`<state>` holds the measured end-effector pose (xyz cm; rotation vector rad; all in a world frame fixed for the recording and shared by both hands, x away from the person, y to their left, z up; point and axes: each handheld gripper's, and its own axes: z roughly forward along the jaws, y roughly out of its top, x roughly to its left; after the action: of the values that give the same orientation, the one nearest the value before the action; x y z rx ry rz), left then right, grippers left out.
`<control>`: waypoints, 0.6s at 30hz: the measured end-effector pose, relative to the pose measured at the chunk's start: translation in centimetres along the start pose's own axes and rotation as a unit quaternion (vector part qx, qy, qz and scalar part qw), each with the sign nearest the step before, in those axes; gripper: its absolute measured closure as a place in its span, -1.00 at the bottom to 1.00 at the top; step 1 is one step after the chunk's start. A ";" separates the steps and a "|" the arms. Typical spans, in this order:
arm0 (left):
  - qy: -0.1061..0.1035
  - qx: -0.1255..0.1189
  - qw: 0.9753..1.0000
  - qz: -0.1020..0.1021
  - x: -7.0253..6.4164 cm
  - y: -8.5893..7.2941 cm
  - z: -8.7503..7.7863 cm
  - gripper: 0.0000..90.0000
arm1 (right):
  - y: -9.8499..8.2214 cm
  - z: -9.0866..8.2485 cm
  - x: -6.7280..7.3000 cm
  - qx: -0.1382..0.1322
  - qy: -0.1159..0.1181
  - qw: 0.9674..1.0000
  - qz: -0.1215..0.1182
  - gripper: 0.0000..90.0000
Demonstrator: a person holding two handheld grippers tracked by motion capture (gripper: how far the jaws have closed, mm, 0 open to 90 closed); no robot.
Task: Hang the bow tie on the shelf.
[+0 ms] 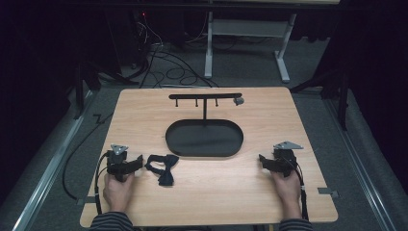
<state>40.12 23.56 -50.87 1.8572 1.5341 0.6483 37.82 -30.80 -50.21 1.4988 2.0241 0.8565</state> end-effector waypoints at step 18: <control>-0.008 -0.004 1.000 0.007 0.3 -0.2 -0.2 -0.35 | 0.0 0.0 0.1 0.000 0.005 1.000 -0.004 -0.31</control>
<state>39.90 23.90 -50.85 1.8638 1.5072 0.6431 37.80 -30.74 -50.20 1.4878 2.0373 0.8617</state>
